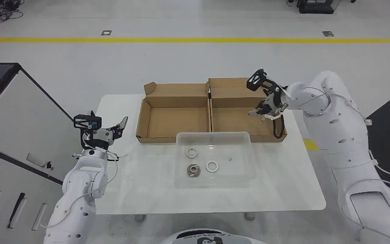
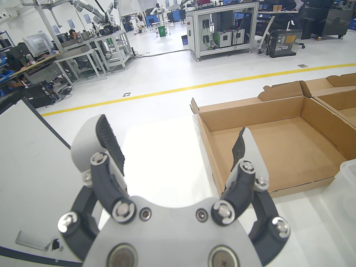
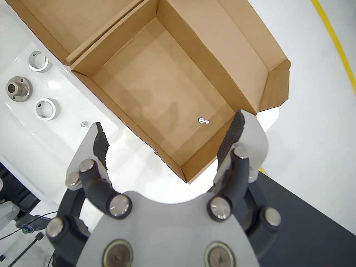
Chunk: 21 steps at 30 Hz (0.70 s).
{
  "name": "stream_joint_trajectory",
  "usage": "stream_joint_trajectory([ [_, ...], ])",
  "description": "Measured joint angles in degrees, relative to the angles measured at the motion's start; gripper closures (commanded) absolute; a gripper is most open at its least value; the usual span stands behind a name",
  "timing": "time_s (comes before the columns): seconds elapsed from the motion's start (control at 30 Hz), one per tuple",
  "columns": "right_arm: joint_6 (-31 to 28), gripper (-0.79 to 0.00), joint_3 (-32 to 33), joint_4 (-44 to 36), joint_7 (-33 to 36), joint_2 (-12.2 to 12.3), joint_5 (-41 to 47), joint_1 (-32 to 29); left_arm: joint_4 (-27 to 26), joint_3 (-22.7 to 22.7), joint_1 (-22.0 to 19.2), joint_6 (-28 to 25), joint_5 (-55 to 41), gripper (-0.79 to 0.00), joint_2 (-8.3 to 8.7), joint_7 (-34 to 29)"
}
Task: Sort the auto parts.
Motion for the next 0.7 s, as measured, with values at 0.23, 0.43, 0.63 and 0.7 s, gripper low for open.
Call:
stream_joint_trajectory([
  [0.23,0.0,-0.785,-0.2,-0.1,-0.3,0.0,-0.3,-0.2,0.0,0.0,0.0,0.0,0.0,-0.785,0.00,0.0],
  [0.43,0.2,-0.785,-4.1,-4.2,0.3,-0.1,1.9,-0.7,0.0,0.0,0.0,0.0,0.0,-0.785,0.00,0.0],
  [0.63,2.4,-0.785,-12.0,-6.2,2.4,0.0,4.6,2.5,0.0,0.0,0.0,0.0,0.0,-0.785,0.00,0.0],
  [0.7,3.5,-0.785,-15.1,-6.2,3.5,0.1,5.7,4.3,0.0,0.0,0.0,0.0,0.0,-0.785,0.00,0.0],
])
